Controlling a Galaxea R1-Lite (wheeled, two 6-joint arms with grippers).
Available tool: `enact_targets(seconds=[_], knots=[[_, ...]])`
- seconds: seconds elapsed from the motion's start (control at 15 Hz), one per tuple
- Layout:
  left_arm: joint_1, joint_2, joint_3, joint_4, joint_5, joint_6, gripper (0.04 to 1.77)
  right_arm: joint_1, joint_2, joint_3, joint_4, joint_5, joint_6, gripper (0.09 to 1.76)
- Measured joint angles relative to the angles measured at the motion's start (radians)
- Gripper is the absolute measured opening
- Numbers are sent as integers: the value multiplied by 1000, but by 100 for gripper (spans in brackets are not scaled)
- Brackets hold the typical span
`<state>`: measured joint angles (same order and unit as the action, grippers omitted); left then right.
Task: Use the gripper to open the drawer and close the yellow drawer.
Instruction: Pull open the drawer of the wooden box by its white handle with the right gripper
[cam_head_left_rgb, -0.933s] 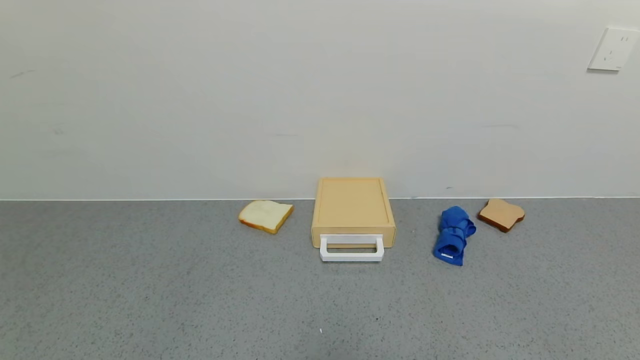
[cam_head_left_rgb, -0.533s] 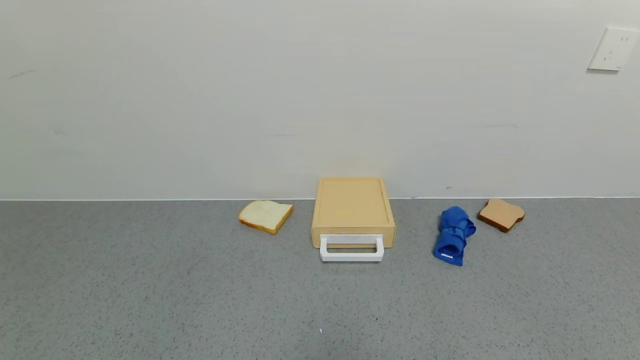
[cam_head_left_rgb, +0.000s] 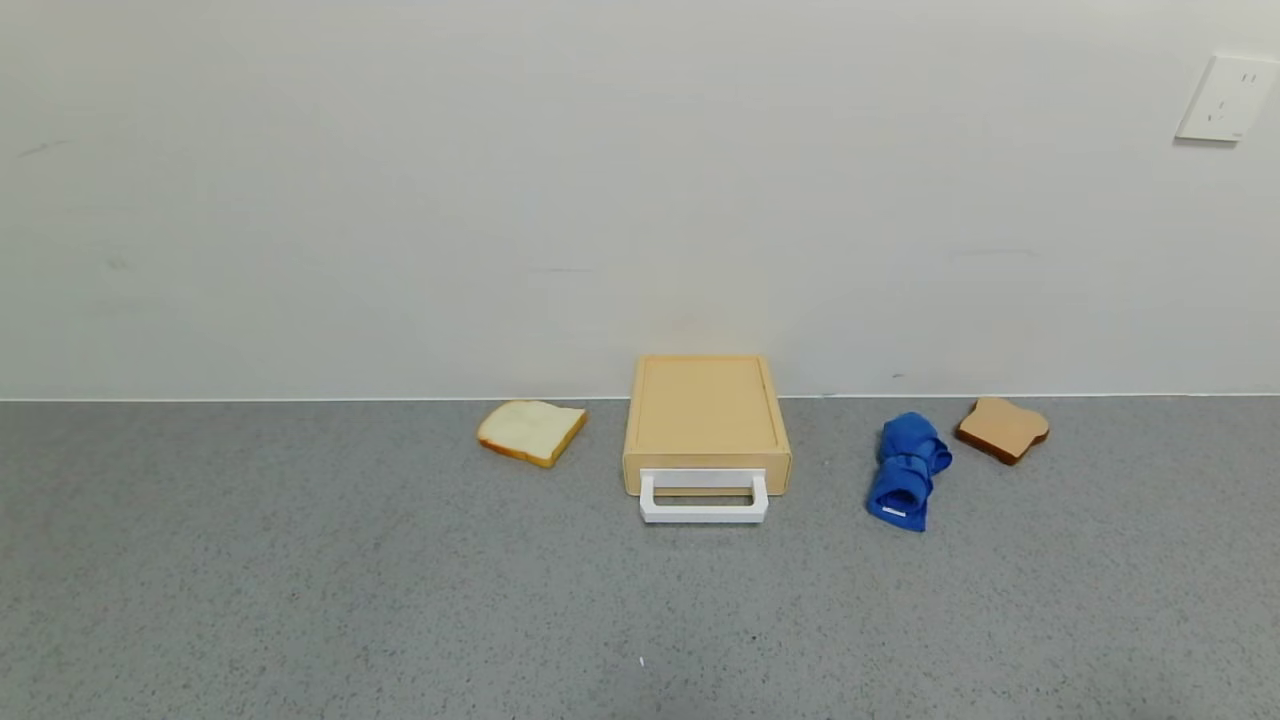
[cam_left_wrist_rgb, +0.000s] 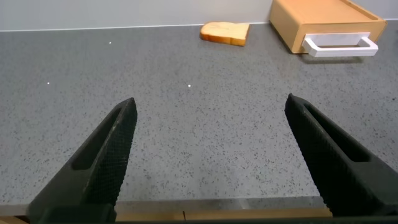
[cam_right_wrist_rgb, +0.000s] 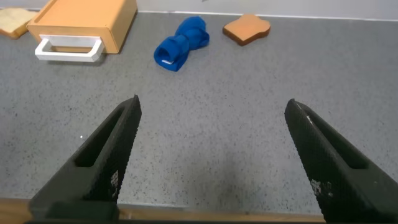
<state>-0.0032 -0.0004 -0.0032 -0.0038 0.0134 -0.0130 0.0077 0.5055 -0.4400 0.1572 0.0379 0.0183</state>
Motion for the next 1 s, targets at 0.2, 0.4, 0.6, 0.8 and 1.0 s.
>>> enact_targets(seconds=[0.2, 0.4, 0.6, 0.8, 1.0], knots=[[0, 0, 0, 0, 0, 0, 172, 18, 279, -158, 2, 9, 7, 170], [0, 0, 0, 0, 0, 0, 172, 81, 552, -352, 32, -24, 51, 170], [0, 0, 0, 0, 0, 0, 172, 230, 801, -558, 92, -91, 155, 170], [0, 0, 0, 0, 0, 0, 172, 378, 1007, -731, 135, -156, 239, 170], [0, 0, 0, 0, 0, 0, 172, 506, 1185, -895, 226, -188, 337, 170]])
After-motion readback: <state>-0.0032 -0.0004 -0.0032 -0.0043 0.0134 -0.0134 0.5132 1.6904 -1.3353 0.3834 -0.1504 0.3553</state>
